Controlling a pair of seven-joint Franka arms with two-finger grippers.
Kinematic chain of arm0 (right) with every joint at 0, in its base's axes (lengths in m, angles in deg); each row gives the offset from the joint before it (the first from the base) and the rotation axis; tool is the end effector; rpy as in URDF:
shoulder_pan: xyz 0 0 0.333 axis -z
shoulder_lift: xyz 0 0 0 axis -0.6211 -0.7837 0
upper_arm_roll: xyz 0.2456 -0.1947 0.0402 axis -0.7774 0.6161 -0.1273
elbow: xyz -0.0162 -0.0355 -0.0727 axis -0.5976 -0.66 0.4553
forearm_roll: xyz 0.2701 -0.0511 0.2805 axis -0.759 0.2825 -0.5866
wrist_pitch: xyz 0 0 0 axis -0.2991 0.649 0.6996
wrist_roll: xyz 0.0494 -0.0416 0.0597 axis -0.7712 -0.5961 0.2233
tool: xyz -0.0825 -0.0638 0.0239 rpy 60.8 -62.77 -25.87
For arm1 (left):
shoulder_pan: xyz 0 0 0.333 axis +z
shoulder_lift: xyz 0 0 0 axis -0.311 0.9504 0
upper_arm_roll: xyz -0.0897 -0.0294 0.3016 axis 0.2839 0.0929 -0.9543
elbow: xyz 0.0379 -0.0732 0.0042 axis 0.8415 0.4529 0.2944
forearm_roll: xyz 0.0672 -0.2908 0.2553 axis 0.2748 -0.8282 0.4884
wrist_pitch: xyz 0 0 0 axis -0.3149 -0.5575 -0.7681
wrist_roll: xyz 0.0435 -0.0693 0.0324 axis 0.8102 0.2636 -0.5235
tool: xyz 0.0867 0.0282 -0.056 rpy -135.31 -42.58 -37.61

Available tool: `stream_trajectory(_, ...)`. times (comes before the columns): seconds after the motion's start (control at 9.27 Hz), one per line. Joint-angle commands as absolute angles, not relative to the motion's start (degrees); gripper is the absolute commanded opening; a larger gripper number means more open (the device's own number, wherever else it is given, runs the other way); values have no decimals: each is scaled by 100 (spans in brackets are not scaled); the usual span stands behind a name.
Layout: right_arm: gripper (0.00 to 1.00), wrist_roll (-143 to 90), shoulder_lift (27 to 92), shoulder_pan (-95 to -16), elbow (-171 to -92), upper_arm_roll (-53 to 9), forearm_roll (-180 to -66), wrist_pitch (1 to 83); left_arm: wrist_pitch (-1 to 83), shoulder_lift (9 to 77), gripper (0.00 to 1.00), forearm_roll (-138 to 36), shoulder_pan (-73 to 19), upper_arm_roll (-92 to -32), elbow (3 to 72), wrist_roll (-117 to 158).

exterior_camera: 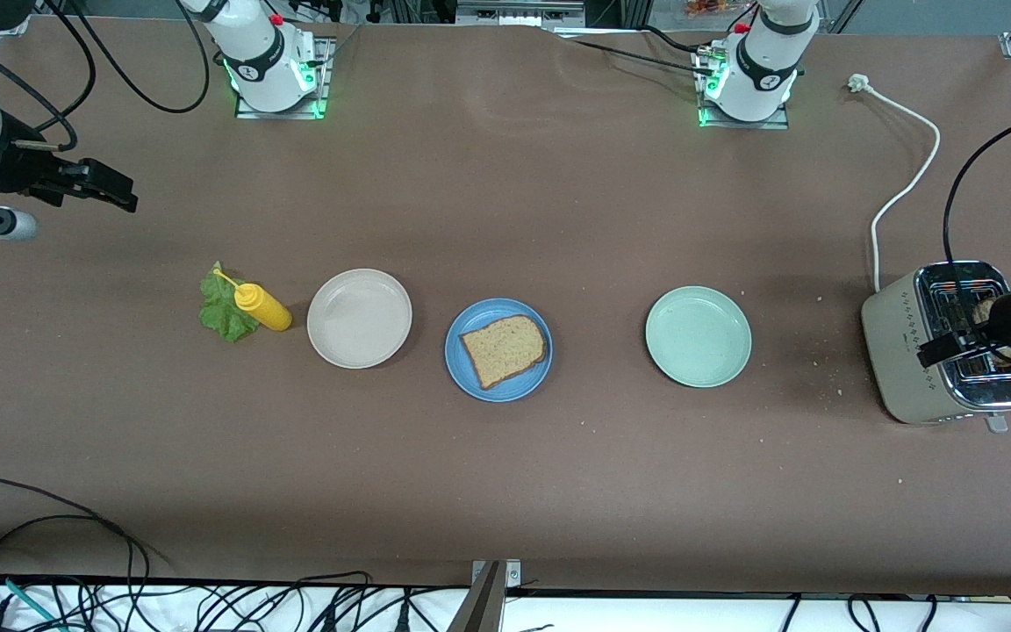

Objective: Make sandwich in blue plate with both arms

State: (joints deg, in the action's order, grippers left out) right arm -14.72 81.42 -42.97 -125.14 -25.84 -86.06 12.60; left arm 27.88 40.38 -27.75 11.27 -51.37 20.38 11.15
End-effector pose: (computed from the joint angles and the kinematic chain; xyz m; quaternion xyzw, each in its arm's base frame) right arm 0.5503 0.0298 0.5891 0.9973 -0.0336 -0.0645 0.0058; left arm 0.6666 0.0782 0.4834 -0.9911 -0.1307 -0.0080 0.0249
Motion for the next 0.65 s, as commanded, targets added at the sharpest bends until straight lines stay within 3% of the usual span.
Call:
stream_trajectory(0.0,100,-1411,8128,-4297,-12624,-2583,-8614,1266,2362,3568,100,-3814,1325,-5067,2103,1410)
stream_trajectory(0.22,100,-1498,7962,-4236,-13070,-2505,-8465,1773,1905,3225,100,-4062,1317,-4945,2147,1358)
stream_trajectory(0.54,100,-2067,7935,-4226,-14632,-2268,-8324,3361,1746,2934,100,-4090,1343,-4847,2393,1419)
